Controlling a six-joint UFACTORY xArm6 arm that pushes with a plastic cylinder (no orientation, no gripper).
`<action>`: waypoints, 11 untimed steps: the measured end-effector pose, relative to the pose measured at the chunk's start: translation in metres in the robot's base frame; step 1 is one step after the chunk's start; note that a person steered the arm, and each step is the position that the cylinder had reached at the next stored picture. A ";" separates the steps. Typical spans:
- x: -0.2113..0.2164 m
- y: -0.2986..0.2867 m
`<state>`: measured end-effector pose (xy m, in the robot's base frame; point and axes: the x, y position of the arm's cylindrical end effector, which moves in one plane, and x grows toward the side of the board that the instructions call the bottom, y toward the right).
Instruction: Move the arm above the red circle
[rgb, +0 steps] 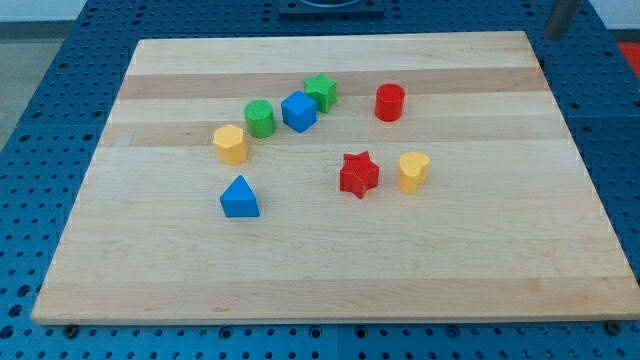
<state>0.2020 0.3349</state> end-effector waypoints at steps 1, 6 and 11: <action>-0.001 0.000; -0.002 -0.098; 0.033 -0.211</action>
